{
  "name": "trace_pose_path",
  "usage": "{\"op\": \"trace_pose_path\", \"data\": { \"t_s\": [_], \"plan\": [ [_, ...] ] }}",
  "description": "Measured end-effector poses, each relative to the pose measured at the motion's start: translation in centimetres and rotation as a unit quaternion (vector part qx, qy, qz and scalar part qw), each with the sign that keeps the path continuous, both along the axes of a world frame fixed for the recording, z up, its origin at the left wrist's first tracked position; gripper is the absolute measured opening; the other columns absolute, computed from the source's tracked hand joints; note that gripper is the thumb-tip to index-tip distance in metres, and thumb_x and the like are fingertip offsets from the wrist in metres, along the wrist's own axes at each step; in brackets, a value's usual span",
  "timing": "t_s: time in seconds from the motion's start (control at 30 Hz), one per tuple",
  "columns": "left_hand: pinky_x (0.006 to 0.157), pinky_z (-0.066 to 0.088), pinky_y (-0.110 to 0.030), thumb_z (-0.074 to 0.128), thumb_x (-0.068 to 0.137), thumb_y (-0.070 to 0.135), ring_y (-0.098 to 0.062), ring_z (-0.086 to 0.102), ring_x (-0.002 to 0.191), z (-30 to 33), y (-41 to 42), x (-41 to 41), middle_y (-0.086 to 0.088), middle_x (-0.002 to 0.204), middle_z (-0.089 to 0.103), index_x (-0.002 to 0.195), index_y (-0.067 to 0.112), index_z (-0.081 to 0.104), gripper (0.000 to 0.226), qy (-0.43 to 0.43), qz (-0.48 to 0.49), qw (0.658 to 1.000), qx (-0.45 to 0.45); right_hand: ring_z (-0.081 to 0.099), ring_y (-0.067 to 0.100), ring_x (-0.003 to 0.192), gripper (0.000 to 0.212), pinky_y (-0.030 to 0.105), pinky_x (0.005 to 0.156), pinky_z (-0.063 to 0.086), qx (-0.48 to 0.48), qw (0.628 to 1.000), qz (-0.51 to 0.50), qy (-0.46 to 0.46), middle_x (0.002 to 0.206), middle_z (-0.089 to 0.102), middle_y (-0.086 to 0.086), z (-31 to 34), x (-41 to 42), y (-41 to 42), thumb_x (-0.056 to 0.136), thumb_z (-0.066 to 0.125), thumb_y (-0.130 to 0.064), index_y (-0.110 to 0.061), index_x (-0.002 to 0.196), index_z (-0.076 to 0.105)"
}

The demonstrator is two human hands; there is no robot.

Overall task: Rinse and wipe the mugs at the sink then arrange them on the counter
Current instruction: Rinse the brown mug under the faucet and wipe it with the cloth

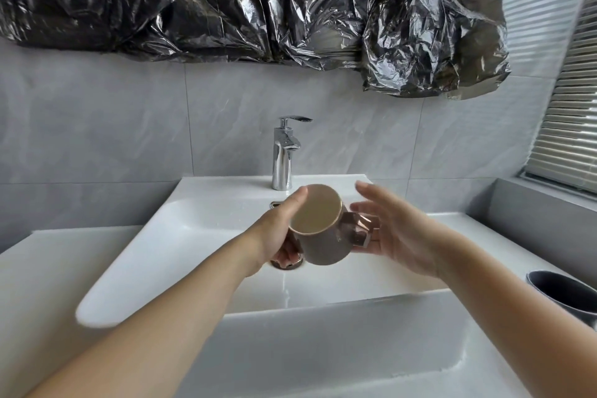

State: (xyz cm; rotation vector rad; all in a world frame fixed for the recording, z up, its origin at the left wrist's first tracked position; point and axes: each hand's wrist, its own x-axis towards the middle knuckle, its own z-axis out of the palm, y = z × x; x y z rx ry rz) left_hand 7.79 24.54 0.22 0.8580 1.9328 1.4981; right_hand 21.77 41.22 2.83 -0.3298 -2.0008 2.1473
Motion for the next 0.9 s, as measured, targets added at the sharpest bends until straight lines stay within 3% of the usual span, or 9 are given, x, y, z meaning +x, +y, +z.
{"op": "trace_pose_path", "data": {
  "t_s": [0.1,0.23,0.3,0.43,0.5,0.6,0.7,0.8,0.9],
  "plan": [
    [0.056,0.043,-0.031,0.024,0.074,0.092,-0.024,0.053,0.052,-0.1,0.1,0.6,-0.012,0.059,0.058,0.078,0.004,0.062,0.096,0.054,0.003,0.997,-0.052,0.058,0.018,0.068,0.055,0.03,0.06,0.051,0.056,0.998,-0.004,-0.037,0.095,0.059,0.009,-0.4,-0.7,-0.8,0.081,0.075,-0.052,-0.01,0.114,0.065],
    [0.049,0.044,-0.028,0.02,0.094,0.073,-0.022,0.054,0.049,-0.1,0.1,1.4,-0.01,0.058,0.057,0.089,0.014,0.06,0.071,0.085,-0.001,0.994,-0.068,0.052,0.013,0.053,0.038,0.03,0.064,0.044,0.099,0.99,0.017,-0.099,0.069,0.057,-0.001,-1.2,-0.6,-1.4,0.091,0.063,-0.05,-0.016,0.107,0.07],
    [0.05,0.045,-0.029,0.02,0.095,0.072,-0.024,0.055,0.052,-0.2,0.1,1.4,-0.014,0.065,0.058,0.095,0.013,0.059,0.071,0.083,-0.01,0.994,-0.069,0.056,0.012,0.052,0.036,0.032,0.066,0.05,0.069,0.991,0.017,-0.11,0.067,0.059,-0.002,-1.5,-0.5,-1.5,0.093,0.061,-0.049,-0.016,0.106,0.068],
    [0.054,0.047,-0.03,0.015,0.093,0.074,-0.023,0.056,0.054,-0.1,0.3,1.7,-0.017,0.072,0.059,0.083,0.008,0.061,0.081,0.06,-0.009,0.995,-0.077,0.06,0.011,0.054,0.035,0.036,0.072,0.053,0.054,0.993,-0.023,-0.104,0.067,0.061,-0.004,-1.8,-0.4,-1.6,0.092,0.062,-0.047,-0.014,0.103,0.07],
    [0.057,0.051,-0.032,0.015,0.094,0.073,-0.025,0.057,0.055,0.0,0.2,1.8,-0.018,0.076,0.061,0.095,0.004,0.062,0.084,0.028,0.012,0.997,-0.072,0.064,0.014,0.06,0.038,0.036,0.07,0.057,0.041,0.993,-0.046,-0.098,0.07,0.065,-0.002,-1.8,-0.2,-1.4,0.092,0.063,-0.046,-0.012,0.106,0.07],
    [0.066,0.055,-0.038,0.029,0.098,0.062,-0.024,0.062,0.063,0.9,-1.1,2.2,-0.011,0.088,0.066,0.104,0.013,0.057,0.058,0.114,0.104,0.988,-0.013,0.07,0.02,0.072,0.036,0.051,0.085,0.06,0.009,0.993,-0.083,-0.084,0.077,0.071,0.001,-1.3,0.6,-1.1,0.091,0.066,-0.044,-0.013,0.108,0.069],
    [0.053,0.046,-0.024,0.048,0.097,0.034,-0.012,0.057,0.06,2.8,-3.9,5.3,-0.005,0.085,0.066,0.09,0.018,0.058,0.021,0.21,0.117,0.969,0.061,0.07,0.024,0.085,0.035,0.057,0.09,0.056,-0.017,0.994,-0.099,-0.054,0.093,0.068,0.007,-0.8,1.5,-1.1,0.09,0.066,-0.044,-0.014,0.109,0.067],
    [0.052,0.047,-0.025,0.053,0.093,0.033,-0.012,0.057,0.058,3.5,-6.6,10.0,-0.001,0.079,0.067,0.088,0.023,0.059,0.013,0.223,-0.031,0.972,-0.074,0.069,0.029,0.105,0.04,0.059,0.094,0.054,-0.061,0.995,-0.075,-0.032,0.11,0.064,0.012,-0.9,2.2,-1.4,0.093,0.063,-0.044,-0.013,0.118,0.062],
    [0.073,0.058,-0.035,0.059,0.085,0.051,-0.016,0.066,0.078,2.0,-7.6,13.4,0.006,0.095,0.067,0.099,0.029,0.059,0.026,0.31,-0.153,0.886,-0.31,0.066,0.028,0.107,0.031,0.057,0.092,0.055,-0.047,0.996,-0.071,-0.024,0.112,0.056,0.008,-1.0,2.3,-1.9,0.095,0.061,-0.043,-0.02,0.115,0.061]
  ]
}}
